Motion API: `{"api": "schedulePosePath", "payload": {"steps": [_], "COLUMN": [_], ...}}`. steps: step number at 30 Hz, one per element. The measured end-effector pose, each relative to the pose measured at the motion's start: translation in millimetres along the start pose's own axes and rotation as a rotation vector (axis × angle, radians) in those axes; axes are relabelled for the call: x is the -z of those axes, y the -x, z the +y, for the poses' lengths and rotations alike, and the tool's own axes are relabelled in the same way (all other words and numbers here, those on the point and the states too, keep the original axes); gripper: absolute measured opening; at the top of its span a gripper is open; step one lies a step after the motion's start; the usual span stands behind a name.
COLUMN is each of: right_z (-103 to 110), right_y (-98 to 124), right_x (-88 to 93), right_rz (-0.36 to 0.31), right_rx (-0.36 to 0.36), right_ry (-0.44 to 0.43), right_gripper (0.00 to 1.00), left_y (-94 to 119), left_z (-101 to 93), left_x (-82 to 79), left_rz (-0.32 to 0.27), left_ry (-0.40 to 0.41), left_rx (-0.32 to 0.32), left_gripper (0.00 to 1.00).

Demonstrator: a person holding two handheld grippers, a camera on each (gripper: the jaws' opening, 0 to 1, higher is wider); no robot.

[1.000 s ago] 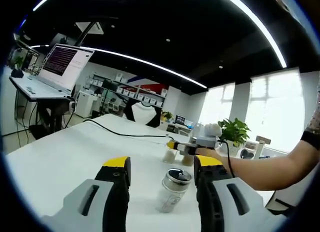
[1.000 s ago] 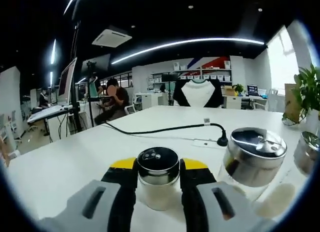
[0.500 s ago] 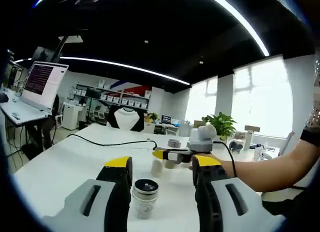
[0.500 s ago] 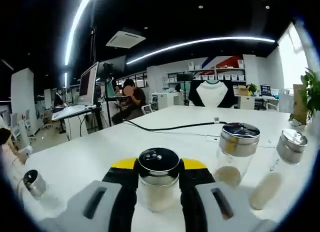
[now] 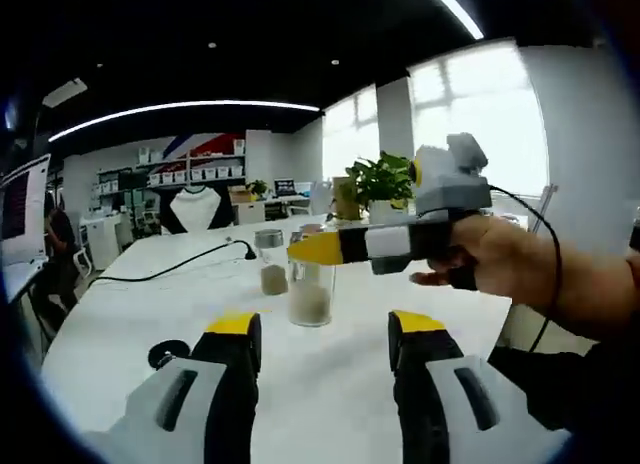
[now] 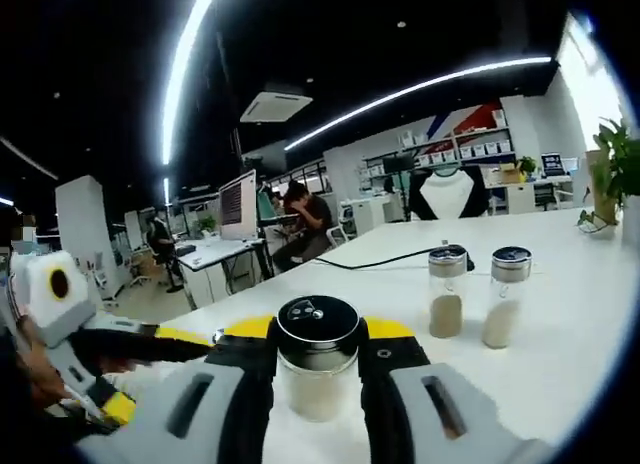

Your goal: Rotate the seasoning bottle until the label or dispensing opening points toward the visible target arrow and the bottle remains upright within the marked orientation range

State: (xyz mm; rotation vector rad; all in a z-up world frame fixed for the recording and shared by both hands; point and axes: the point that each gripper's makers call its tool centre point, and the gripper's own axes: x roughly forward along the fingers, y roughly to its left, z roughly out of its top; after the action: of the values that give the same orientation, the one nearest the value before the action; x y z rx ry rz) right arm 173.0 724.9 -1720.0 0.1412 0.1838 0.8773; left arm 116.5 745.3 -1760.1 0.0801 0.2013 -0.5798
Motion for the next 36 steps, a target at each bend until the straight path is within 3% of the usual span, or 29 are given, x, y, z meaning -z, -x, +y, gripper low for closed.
{"api": "schedulePosePath", "payload": {"steps": [2, 7, 15, 20, 26, 36], "right_z": [22, 54, 78, 85, 89, 93], "right_y": [20, 37, 44, 45, 47, 46], "right_x": [-5.9, -5.3, -8.7, -9.4, -10.9, -28.4], "right_rz": [-0.009, 0.015, 0.016, 0.016, 0.02, -0.075], "right_rx": [-0.063, -0.171, -0.236, -0.254, -0.25, -0.193], "right_ry": [0.006, -0.02, 0.005, 0.015, 0.04, 0.086], "right_gripper": [0.28, 0.28, 0.28, 0.28, 0.29, 0.3], "left_y": [-7, -7, 1, 5, 4, 9], "left_z": [-13.8, -39.2, -38.2, -35.3, -35.6, -27.4], "left_x": [5.0, -7.1, -16.9, -19.1, -20.7, -37.8], "left_rz": [0.033, 0.0, -0.024, -0.035, -0.05, -0.122], "left_ry": [-0.001, -0.02, -0.045, -0.064, -0.044, 0.001], "left_rx": [0.04, 0.112, 0.116, 0.108, 0.101, 0.013], "left_gripper": [0.61, 0.58, 0.49, 0.38, 0.37, 0.37]}}
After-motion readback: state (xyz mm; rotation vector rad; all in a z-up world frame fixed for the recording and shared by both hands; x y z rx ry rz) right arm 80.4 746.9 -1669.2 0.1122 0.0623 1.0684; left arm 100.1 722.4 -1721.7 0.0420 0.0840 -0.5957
